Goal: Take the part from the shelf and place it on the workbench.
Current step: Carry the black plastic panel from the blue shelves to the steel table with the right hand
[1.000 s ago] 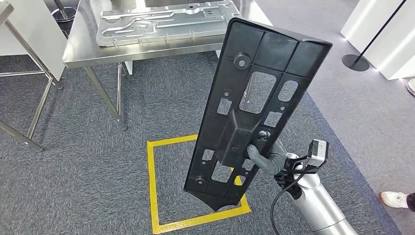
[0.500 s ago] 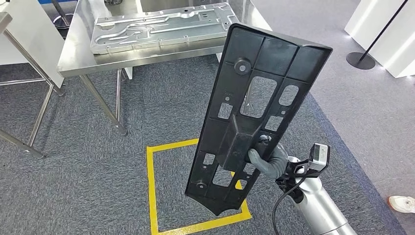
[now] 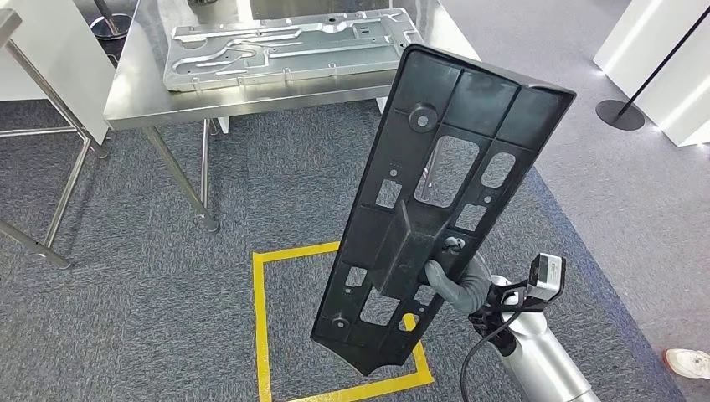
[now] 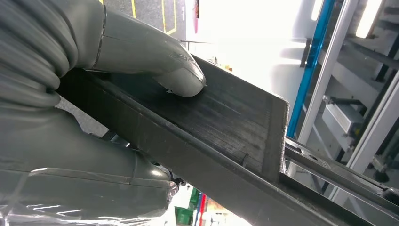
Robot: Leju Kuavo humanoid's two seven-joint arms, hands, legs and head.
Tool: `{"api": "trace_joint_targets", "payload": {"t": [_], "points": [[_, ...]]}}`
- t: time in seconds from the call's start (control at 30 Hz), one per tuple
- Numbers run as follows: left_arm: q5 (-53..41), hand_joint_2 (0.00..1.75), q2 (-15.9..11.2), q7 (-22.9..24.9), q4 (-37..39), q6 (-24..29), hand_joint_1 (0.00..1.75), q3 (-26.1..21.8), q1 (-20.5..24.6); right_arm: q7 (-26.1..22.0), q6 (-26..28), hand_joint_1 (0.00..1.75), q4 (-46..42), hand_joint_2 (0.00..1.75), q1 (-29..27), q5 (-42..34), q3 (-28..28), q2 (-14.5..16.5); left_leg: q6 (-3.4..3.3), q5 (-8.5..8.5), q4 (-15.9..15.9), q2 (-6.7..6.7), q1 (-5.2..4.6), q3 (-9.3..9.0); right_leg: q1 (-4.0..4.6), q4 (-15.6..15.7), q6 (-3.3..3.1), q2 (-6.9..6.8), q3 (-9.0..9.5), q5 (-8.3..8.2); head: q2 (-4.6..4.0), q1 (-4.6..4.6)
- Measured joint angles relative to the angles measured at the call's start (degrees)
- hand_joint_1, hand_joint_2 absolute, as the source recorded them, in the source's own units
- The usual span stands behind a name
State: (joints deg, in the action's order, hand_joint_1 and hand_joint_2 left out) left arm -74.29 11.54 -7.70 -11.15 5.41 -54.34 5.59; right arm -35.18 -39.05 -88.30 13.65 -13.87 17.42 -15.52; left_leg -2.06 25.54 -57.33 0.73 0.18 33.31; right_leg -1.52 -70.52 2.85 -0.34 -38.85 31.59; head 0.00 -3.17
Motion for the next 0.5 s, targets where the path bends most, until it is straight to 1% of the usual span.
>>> {"api": "trace_joint_targets", "payload": {"t": [0.03,0.07,0.1,0.13,0.17,0.23,0.27,0.3,0.33,0.37,0.4,0.43,0.47,0.5], "points": [[-0.1,1.75,0.0,0.0,0.0,0.0,0.00,0.0,0.0,0.0,0.1,1.75,-0.3,1.75,-0.4,0.1,-0.1,0.0,0.24,0.32,-0.2,0.05,0.03,-0.27,-0.13,4.0,0.01,-0.03,1.51,-2.49,0.00,0.01],[-0.2,1.75,0.0,0.0,0.0,-0.1,0.00,0.0,0.0,0.0,0.1,1.75,-0.7,1.75,-0.6,0.3,-0.2,0.0,0.57,0.69,-0.5,0.07,-0.08,-0.43,-0.11,7.8,-0.08,-0.04,3.03,-4.21,0.00,0.01],[-0.2,1.75,0.0,0.0,0.0,-0.1,0.00,0.0,0.0,0.0,0.2,1.75,-1.0,1.75,-0.8,0.4,-0.3,0.0,0.90,1.00,-0.7,0.06,-0.18,-0.49,-0.06,10.4,-0.34,0.00,4.13,-5.23,0.00,0.01],[-0.4,1.75,0.0,0.1,0.0,-0.1,0.00,0.0,0.0,0.0,0.3,1.75,-1.3,1.75,-1.1,0.5,-0.3,0.1,1.20,1.21,-0.8,0.04,-0.28,-0.47,0.04,11.7,-0.68,0.04,4.60,-5.41,0.00,0.01],[-0.5,1.75,0.0,0.1,0.0,-0.2,0.00,0.0,0.0,0.0,0.3,1.75,-1.6,1.75,-1.3,0.5,-0.4,0.1,1.50,1.32,-0.9,0.01,-0.35,-0.49,0.21,11.8,-1.09,0.13,4.66,-5.17,0.00,0.00],[-0.8,1.75,0.0,0.2,0.0,-0.4,0.00,0.1,0.0,0.1,0.6,1.75,-2.2,1.75,-1.9,0.6,-0.5,0.1,2.09,1.59,-0.9,-0.08,-0.20,-0.63,0.18,12.0,-1.91,0.20,4.72,-5.20,0.00,0.00],[-0.9,1.75,0.0,0.3,0.0,-0.5,0.00,0.1,0.0,0.1,0.7,1.75,-2.6,1.75,-2.1,0.6,-0.6,0.0,2.43,2.24,-1.7,-0.18,-0.10,-0.40,0.15,12.1,-2.28,0.19,4.84,-5.20,0.00,0.00],[-1.0,1.75,0.0,0.4,0.0,-0.6,0.00,0.1,0.1,0.1,0.9,1.75,-3.0,1.75,-2.4,0.6,-0.7,0.0,2.74,3.47,-3.6,-0.25,-0.02,0.36,0.10,12.2,-2.61,0.16,4.96,-5.21,0.00,0.00],[-1.0,1.75,0.0,0.5,0.0,-0.6,0.00,0.1,0.1,0.1,1.0,1.75,-3.3,1.75,-2.6,0.6,-0.8,-0.1,3.00,5.22,-6.7,-0.32,0.04,1.74,0.13,12.2,-2.85,0.12,5.05,-5.16,0.00,0.00],[-1.1,1.75,0.0,0.5,0.0,-0.7,0.00,0.1,0.1,0.1,1.0,1.75,-3.6,1.75,-3.0,0.6,-0.9,-0.1,3.19,7.15,-10.7,-0.37,0.06,3.57,0.20,12.2,-3.01,0.09,5.07,-5.10,0.00,0.00],[-1.2,1.75,0.0,0.5,0.0,-0.7,0.00,0.2,0.2,0.1,1.0,1.75,-3.8,1.75,-3.4,0.7,-0.9,-0.1,3.30,8.63,-14.5,-0.37,0.07,5.38,0.29,12.2,-3.11,0.05,5.09,-5.06,0.00,0.00],[-1.3,1.75,0.0,0.5,0.0,-0.7,0.00,0.2,0.3,0.1,1.0,1.75,-4.0,1.75,-3.7,0.7,-1.0,-0.1,3.32,9.21,-16.9,-0.37,0.07,6.60,0.37,12.2,-3.17,0.04,5.12,-5.01,0.00,0.00],[-1.4,1.75,0.0,0.5,0.0,-0.7,0.00,0.2,0.5,0.1,1.0,1.75,-4.1,1.75,-4.0,0.7,-1.1,-0.1,3.23,8.64,-17.3,-0.37,0.06,6.80,0.45,12.2,-3.21,0.06,5.20,-4.96,0.00,0.00],[-1.5,1.75,0.0,0.6,0.0,-0.7,0.00,0.2,0.5,0.1,1.0,1.75,-4.2,1.75,-4.2,0.7,-1.2,-0.1,3.02,7.04,-15.3,-0.36,0.05,5.88,0.53,12.2,-3.21,0.13,5.36,-4.90,0.00,0.00]]}}
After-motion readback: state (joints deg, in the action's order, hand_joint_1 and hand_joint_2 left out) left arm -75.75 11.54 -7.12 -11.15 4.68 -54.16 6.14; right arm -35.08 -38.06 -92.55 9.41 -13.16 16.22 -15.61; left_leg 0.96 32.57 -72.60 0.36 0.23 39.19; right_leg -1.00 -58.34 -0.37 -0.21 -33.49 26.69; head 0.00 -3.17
